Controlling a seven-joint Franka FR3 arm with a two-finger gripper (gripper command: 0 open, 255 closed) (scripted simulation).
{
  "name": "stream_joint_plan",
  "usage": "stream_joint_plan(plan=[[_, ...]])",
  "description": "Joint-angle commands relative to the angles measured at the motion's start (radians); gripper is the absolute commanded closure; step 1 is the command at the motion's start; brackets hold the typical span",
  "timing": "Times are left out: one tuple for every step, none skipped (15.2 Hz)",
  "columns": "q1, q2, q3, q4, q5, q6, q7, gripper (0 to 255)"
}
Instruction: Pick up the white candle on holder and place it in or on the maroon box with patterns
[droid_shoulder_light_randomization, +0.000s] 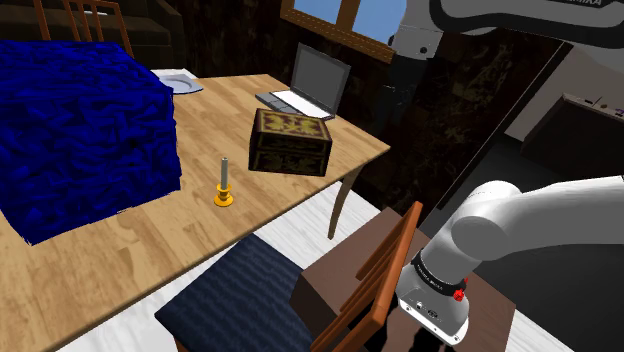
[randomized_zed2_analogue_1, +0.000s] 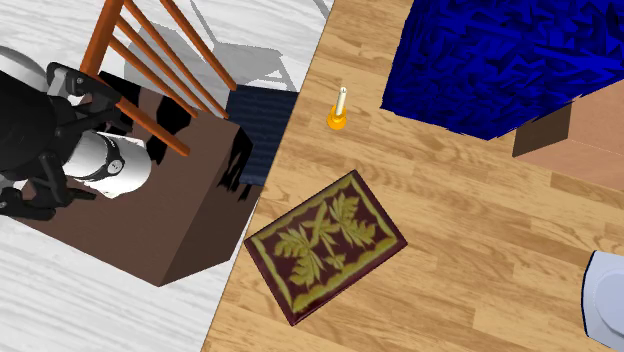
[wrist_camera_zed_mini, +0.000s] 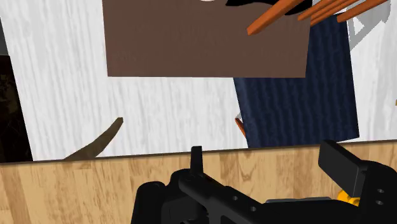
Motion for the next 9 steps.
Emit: stream_joint_plan(plan=[[0.0,0.0,0.0,0.0,0.0,0.0,0.0,0],[0.008,0.026,0.012,0.003,0.008,0.027,0.004,0],[0.016,0.053,0.023,0.007,0.016,0.053,0.008,0],[0.023,0.08,0.035,0.013,0.023,0.079,0.011,0],[0.031,0.108,0.047,0.02,0.029,0.104,0.015,0],[0.038,0.136,0.059,0.027,0.035,0.128,0.019,0],[0.045,0.165,0.071,0.036,0.04,0.153,0.022,0],[0.051,0.195,0.082,0.046,0.044,0.176,0.026,0],[0.057,0.225,0.094,0.057,0.048,0.199,0.03,0]])
